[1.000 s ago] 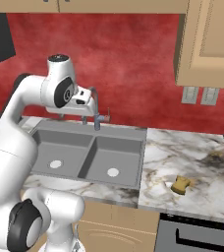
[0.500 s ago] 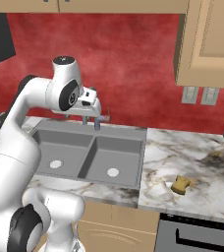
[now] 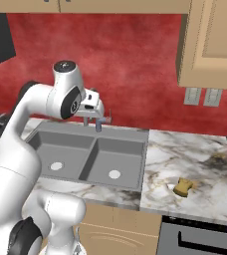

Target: Soak the sponge with water for a few seconds and then drop it inside the sink.

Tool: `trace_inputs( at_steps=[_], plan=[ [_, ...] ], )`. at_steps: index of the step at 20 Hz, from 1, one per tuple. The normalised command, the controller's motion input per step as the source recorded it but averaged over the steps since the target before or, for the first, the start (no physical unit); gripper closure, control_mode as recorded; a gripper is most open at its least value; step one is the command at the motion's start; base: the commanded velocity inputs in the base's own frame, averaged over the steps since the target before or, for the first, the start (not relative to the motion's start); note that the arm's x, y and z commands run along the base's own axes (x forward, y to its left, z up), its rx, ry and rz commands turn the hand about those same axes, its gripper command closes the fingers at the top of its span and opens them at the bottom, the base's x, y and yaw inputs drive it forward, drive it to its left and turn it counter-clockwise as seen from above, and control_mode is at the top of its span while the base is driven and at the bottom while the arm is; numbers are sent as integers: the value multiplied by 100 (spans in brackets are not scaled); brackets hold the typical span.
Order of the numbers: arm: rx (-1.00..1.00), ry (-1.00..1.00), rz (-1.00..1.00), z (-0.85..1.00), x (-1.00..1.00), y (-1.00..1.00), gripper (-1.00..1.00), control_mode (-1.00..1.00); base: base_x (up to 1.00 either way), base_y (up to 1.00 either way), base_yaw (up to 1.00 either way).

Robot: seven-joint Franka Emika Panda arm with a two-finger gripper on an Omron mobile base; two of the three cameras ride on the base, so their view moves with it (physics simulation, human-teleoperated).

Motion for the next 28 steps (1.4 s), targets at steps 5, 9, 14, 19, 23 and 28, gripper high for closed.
trace_inputs(
  at_steps=[5,9,14,19,23,28],
  plan=[
    [0,-14,3,0,-3,-2,-100,-100,0,0,0],
    [0,-16,4,0,-1,-5,-100,-100,0,0,0],
    [1,-17,3,0,-16,-7,-100,-100,0,0,0],
    [0,-17,1,0,-32,-2,-100,-100,0,0,0],
    [0,-17,1,0,-35,0,-100,-100,0,0,0],
    [0,-19,1,0,-30,0,-100,-100,0,0,0]
  ],
)
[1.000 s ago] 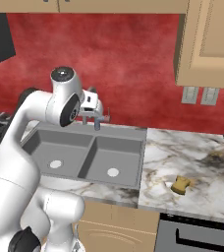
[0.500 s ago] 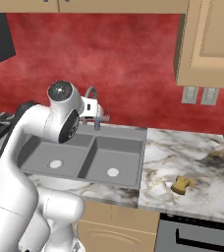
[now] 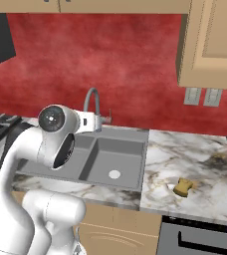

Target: Soak the sponge with water for a few seconds and then drop it inside the sink.

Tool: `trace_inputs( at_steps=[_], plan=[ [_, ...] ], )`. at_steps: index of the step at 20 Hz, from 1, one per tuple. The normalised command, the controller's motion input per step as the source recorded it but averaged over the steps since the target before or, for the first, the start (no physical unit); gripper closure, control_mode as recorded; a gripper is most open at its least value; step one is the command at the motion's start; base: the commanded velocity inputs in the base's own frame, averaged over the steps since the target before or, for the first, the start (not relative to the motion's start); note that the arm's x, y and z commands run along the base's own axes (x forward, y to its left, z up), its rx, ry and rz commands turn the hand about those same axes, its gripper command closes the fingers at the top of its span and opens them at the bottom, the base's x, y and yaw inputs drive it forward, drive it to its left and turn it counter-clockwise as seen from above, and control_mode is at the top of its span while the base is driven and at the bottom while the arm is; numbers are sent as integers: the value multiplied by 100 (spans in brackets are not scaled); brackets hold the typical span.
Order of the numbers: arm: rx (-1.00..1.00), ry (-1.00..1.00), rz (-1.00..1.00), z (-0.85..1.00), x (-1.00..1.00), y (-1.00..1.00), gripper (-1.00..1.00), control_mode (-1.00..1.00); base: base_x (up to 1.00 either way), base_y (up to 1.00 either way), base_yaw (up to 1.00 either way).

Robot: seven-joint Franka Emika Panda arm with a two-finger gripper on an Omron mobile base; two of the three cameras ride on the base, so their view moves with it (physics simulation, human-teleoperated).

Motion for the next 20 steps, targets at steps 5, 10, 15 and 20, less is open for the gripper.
trace_inputs(
  at_steps=[5,10,15,20],
  plan=[
    [0,-14,3,0,-13,-9,-100,-100,0,0,0],
    [0,-3,5,0,3,-29,-100,-100,0,0,0],
    [0,0,5,2,7,-24,-100,-100,0,0,0],
    [0,0,6,0,13,-10,-100,-100,0,0,0]
  ],
)
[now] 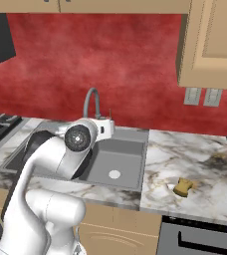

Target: Soak the sponge with water for a few seconds and then drop it inside the sink.

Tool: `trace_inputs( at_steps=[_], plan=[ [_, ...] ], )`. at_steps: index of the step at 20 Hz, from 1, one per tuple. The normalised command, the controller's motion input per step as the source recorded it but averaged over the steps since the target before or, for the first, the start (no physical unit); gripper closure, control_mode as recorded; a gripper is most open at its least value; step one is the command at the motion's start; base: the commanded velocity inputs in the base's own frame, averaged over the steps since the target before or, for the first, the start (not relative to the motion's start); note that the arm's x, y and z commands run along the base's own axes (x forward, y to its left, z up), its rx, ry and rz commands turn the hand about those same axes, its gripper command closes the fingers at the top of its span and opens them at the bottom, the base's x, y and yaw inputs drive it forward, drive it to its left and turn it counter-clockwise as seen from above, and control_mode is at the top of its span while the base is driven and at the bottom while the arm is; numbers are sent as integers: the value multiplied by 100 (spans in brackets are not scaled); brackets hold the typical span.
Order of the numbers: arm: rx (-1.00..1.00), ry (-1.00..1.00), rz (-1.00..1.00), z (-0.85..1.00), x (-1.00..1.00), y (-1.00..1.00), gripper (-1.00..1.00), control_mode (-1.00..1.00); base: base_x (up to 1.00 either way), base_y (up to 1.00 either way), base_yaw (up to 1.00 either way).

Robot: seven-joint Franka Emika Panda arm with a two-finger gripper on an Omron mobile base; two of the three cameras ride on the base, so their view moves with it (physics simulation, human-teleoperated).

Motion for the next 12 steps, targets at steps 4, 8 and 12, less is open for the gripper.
trace_inputs(
  at_steps=[4,8,12],
  plan=[
    [0,0,7,0,23,-6,-100,-100,0,0,0],
    [0,0,2,0,35,-4,-100,-100,0,0,0],
    [0,-1,0,-4,13,1,-100,-100,0,0,0]
  ],
)
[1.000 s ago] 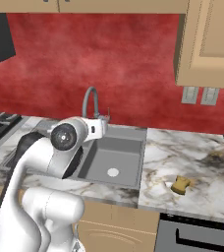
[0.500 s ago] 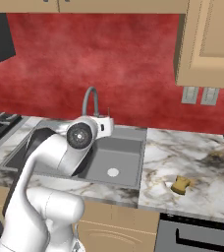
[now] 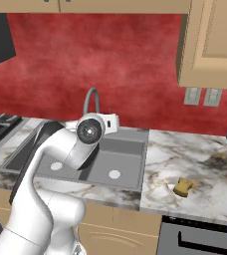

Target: Soak the sponge with water for a few seconds and then drop it inside the sink.

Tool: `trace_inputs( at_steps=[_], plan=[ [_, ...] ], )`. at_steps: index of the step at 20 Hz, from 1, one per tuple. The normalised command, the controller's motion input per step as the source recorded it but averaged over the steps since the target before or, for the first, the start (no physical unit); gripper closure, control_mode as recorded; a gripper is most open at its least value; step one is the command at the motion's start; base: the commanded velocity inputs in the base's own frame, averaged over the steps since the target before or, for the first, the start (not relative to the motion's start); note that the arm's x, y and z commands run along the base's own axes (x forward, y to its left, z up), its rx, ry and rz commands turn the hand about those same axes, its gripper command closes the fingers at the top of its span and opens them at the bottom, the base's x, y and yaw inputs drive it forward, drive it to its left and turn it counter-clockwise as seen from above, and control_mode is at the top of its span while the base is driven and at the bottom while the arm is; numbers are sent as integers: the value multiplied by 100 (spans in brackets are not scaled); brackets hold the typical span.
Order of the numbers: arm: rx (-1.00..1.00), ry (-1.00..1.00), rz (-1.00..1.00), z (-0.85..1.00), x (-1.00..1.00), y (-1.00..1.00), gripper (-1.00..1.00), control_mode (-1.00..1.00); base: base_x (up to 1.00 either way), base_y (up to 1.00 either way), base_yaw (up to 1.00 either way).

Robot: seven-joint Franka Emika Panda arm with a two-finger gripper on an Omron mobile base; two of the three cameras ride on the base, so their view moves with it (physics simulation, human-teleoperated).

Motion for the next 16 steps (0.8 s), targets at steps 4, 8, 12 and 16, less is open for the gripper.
trace_inputs(
  at_steps=[4,8,12,16],
  plan=[
    [0,-12,0,-11,13,5,-100,-100,0,0,0],
    [0,-14,0,-9,13,4,-100,-100,0,0,0],
    [1,-16,-1,-2,25,4,-100,-100,0,0,0],
    [0,-12,0,0,21,5,-100,-100,0,0,0]
  ],
)
